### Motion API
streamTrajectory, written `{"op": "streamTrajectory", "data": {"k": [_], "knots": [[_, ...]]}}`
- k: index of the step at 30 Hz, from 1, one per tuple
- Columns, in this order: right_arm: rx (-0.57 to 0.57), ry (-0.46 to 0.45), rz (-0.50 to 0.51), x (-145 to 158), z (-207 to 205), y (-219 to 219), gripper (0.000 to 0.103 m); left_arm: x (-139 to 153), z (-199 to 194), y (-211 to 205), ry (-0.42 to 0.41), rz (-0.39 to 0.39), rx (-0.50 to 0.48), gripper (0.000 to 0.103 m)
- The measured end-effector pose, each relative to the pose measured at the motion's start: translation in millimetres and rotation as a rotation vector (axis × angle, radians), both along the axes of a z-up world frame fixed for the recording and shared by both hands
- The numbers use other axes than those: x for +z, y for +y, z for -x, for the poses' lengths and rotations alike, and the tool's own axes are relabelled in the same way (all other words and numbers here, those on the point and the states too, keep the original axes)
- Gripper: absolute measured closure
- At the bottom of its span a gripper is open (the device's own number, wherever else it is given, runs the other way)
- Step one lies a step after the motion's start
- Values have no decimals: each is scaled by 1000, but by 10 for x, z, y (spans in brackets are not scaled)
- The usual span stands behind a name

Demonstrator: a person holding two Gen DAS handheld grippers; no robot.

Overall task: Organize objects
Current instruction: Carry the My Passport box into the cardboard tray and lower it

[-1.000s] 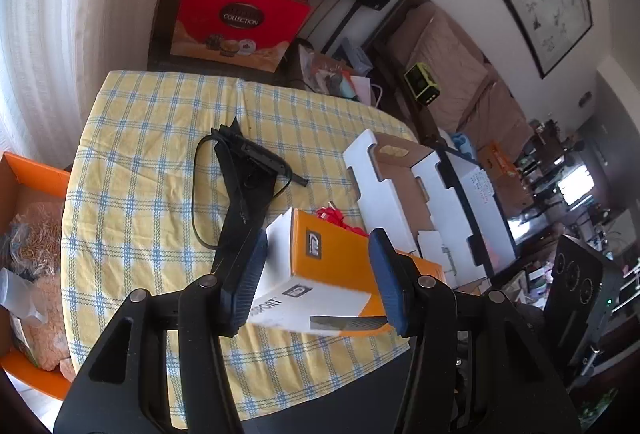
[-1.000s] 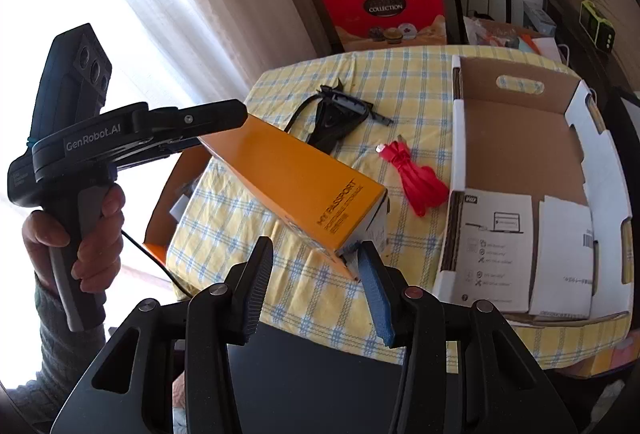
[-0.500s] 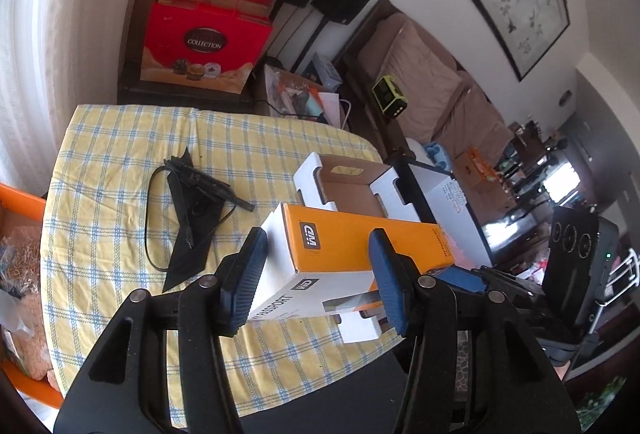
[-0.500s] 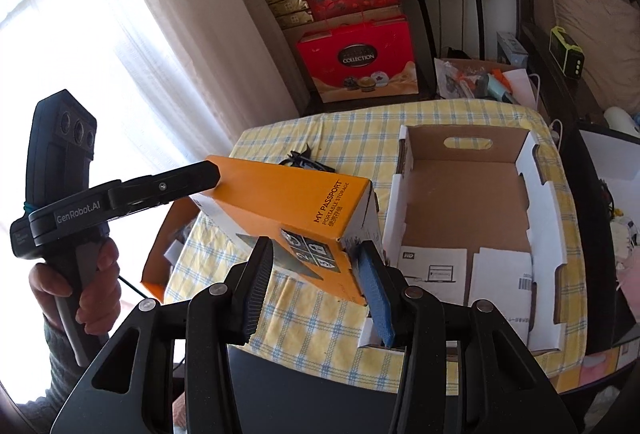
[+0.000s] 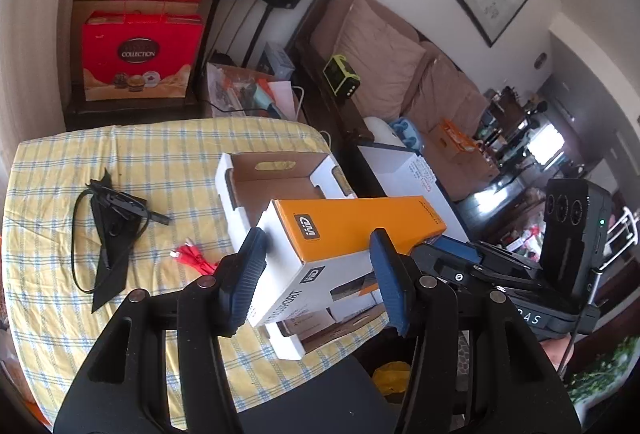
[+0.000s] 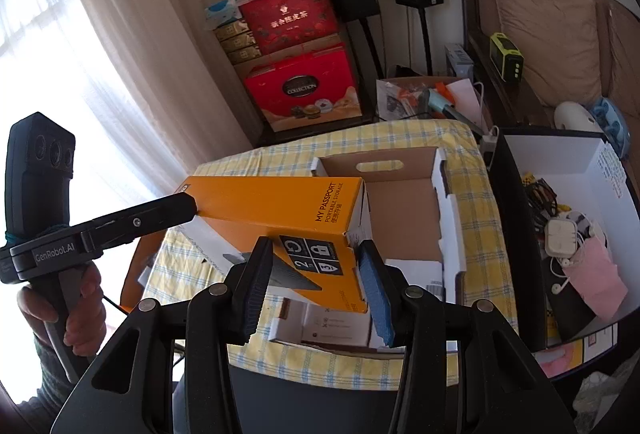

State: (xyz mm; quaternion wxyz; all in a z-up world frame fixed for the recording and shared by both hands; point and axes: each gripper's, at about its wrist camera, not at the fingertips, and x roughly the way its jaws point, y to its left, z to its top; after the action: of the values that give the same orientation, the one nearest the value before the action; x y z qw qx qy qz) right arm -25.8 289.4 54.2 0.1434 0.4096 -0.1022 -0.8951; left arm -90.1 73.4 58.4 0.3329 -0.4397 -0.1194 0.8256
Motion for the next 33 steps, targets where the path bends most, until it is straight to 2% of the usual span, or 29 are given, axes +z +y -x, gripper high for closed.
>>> {"op": "streamTrajectory", "data": {"k": [6, 15, 20, 25, 33], "knots": [[-57, -44, 22, -152, 18, 354, 57, -137, -23, 385, -38, 37, -42, 53], [-99, -115, 23, -419, 112, 644, 57, -486, -27, 671, -135, 91, -86, 53], [-96, -156, 21, -570, 255, 665, 57, -606, 51, 695, -176, 109, -75, 53], [-83, -186, -12, -657, 397, 598, 57, -687, 102, 771, -195, 196, -67, 53], [-64, -265, -69, -929, 626, 512, 58, -992, 263, 831, -277, 270, -69, 54]]}}
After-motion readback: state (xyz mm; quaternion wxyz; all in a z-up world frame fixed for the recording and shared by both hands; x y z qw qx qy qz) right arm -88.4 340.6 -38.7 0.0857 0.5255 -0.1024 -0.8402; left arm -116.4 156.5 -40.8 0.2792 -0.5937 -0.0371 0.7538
